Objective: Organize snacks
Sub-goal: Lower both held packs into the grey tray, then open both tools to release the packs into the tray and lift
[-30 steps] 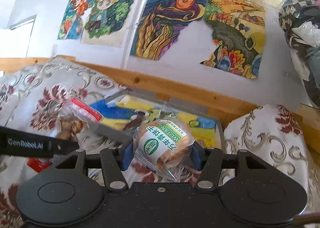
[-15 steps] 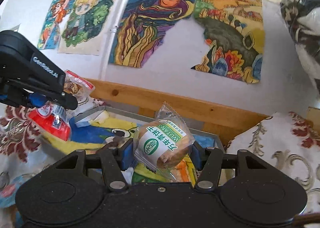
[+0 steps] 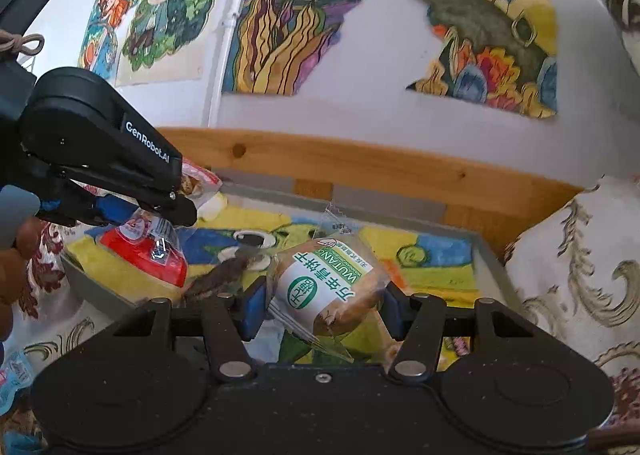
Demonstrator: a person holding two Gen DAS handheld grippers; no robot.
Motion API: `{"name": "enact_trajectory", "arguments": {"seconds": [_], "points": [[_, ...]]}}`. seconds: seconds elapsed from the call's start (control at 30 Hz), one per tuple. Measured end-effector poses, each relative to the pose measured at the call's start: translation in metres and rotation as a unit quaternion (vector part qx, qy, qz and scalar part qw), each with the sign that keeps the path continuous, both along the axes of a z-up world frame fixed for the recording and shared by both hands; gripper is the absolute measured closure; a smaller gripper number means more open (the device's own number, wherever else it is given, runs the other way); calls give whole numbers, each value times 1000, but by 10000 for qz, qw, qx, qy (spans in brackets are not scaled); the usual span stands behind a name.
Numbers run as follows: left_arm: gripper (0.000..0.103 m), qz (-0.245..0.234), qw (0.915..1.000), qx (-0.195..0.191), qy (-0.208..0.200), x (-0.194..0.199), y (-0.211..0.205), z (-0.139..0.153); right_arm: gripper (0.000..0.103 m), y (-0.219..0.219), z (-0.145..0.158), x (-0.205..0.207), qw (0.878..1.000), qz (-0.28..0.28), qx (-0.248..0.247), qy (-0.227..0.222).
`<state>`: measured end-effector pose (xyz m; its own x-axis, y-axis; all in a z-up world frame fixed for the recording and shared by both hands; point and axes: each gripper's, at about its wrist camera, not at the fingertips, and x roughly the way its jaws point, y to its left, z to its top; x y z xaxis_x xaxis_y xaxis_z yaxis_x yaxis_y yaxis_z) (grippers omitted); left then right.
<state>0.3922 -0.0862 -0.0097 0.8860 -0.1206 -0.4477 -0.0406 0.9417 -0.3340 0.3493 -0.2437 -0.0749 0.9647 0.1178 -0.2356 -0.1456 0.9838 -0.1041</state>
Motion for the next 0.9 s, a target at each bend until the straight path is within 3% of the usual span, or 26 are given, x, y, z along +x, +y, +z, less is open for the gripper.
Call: {"name": "enact_trajectory", "arguments": {"seconds": [0.2,0.33,0.5,0.6,0.67,0.77,0.9], "points": [[69,7,9999,-49,117,5,2,-8,44,0,-5,5,9999,-20,18,132],[71,15,9998,162,94,5,1,-7,42,1,-5,5,9999,-34,6,134],[70,-42,9995,294,98,6,-3,-1,31,1,-5,5,9999,-73,-16,128],[55,25,9994,343,98,3,-1,2,26,1,-2,3,10000,-60,20,70],[38,113,9992,384,47,-2,0,6,24,1,3,-1,10000,-58,21,-13],[21,236,9990,368,-116,-14,5,15,20,0,14,-8,9999,-65,74,-127],[6,414,9976,389,-389,-34,13,30,8,-4,33,-23,9991,-149,219,-343]]}}
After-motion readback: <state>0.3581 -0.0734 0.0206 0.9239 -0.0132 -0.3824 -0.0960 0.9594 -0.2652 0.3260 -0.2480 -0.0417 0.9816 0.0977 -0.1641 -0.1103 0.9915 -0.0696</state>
